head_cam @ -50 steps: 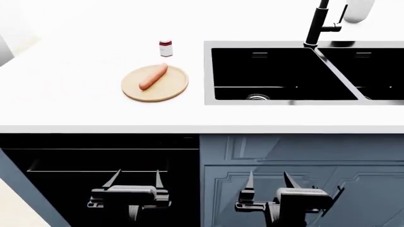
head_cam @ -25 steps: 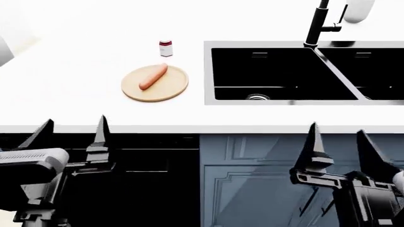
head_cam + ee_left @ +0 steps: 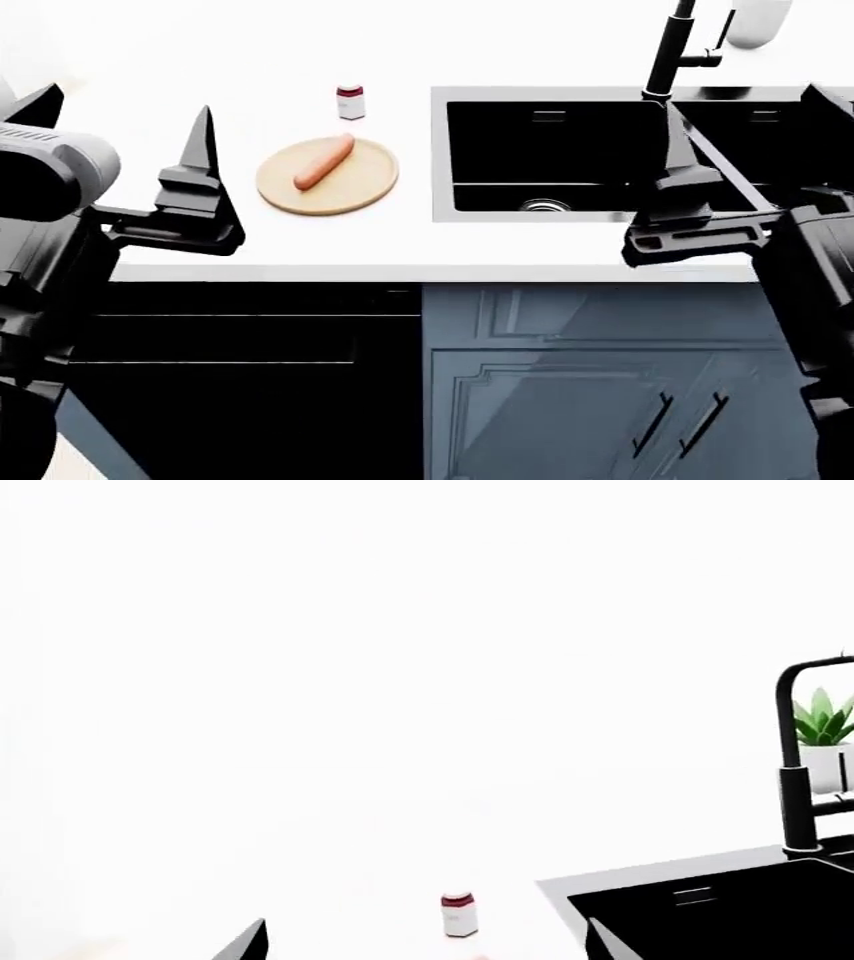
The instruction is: Pick the sausage from the counter and place it in the sink. Then turn on the sink faucet.
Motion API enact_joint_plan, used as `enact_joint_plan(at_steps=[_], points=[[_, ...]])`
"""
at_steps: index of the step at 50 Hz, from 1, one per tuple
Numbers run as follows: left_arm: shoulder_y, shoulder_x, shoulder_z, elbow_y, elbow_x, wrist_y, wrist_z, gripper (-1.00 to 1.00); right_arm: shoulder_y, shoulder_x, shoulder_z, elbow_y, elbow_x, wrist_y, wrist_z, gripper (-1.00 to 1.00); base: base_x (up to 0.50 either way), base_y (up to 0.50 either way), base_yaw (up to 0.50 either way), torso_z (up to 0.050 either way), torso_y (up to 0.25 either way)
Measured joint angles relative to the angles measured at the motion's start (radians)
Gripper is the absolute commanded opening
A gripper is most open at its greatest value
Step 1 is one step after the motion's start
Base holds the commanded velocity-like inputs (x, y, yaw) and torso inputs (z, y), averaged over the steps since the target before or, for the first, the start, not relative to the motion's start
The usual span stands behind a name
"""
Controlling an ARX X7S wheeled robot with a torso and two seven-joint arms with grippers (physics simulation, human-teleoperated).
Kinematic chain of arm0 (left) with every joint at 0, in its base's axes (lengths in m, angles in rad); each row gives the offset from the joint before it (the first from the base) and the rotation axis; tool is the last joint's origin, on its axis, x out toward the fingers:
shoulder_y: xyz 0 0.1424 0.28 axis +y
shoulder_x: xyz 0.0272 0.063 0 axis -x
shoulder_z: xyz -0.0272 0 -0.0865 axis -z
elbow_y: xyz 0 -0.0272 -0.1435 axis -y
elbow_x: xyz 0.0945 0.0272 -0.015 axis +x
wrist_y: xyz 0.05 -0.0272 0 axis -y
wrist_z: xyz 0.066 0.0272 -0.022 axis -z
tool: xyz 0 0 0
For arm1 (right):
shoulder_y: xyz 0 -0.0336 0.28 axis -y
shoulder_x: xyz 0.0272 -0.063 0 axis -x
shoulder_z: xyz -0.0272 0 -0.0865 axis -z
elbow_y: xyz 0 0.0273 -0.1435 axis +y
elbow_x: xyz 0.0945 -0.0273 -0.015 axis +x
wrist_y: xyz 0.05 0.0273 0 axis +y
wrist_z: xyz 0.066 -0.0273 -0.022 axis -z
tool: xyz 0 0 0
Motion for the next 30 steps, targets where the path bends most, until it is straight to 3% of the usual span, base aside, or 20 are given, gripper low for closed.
enact_joint_plan(at_steps=[6,30], points=[[-0.048,-0.021,0.009,0.003,-0.060,-0.036,-0.035,1.00,0.052,0.032,-0.014,0.003,0.044,0.030,0.025,1.00,0.02,0.00,0.00,0.000,0.000],[-0.096,-0.049,0.009,-0.004,-0.167,-0.060,-0.070,1.00,0.074,0.078,-0.015,0.007,0.074,0.039,0.026,1.00,0.25,0.00,0.00,0.000,0.000]])
